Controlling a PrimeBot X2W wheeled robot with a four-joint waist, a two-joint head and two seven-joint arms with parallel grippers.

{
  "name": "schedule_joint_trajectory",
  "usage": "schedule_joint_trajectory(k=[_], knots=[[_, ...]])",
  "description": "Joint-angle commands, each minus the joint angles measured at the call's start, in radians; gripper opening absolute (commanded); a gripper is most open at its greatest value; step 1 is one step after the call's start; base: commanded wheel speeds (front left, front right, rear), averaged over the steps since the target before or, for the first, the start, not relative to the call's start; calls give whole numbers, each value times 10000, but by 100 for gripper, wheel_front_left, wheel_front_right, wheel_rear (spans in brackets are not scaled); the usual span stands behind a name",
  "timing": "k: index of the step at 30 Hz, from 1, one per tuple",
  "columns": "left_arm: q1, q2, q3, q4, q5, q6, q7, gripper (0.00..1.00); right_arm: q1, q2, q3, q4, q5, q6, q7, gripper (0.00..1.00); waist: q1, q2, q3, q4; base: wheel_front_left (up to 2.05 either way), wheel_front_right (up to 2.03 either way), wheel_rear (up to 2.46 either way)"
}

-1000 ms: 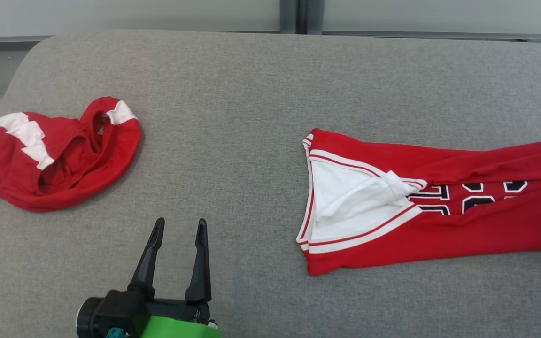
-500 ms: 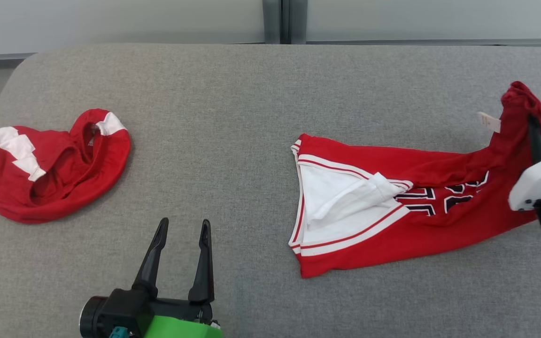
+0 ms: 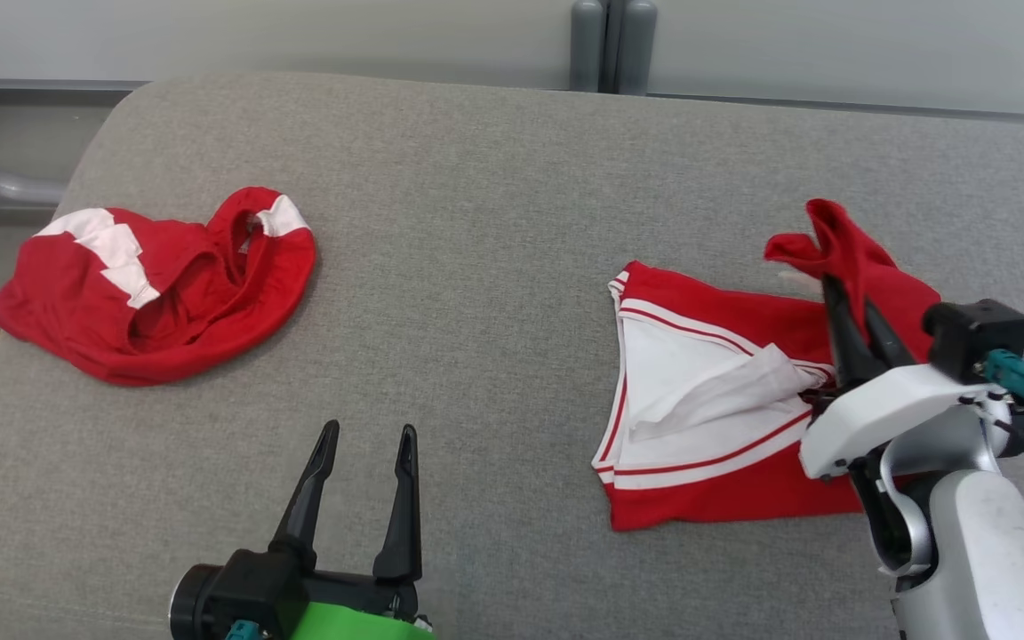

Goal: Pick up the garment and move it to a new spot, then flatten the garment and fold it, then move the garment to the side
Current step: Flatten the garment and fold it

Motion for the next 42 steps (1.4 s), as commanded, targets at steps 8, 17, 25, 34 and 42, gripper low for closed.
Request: schedule_joint_trajectory(k=[8,17,25,34,42], knots=[[-114,8,-192,109,-206,-29,0,100,-220,-13,1135,1274,613,-9,-680,0,0,-1,51,637,0,0,0],[-87,8,-321,195,-219,4,0,100,-609,-11,1743,2824,1292,-9,-1250,100,0,-1,12,1038,0,0,0],[177,8,-224,272,-129,20,0,100,-807,-18,2012,2849,2445,-9,-1883,100,0,-1,-131,669,0,0,0],[169,8,29,112,-8,86,0,100,-146,-7,676,1112,831,-6,-2182,100,0,-1,-199,-604,0,0,0],[361,11,586,-62,-9,298,0,100,1162,-353,1004,1173,-178,-18,-3699,100,0,-1,-544,-1613,0,0,0]])
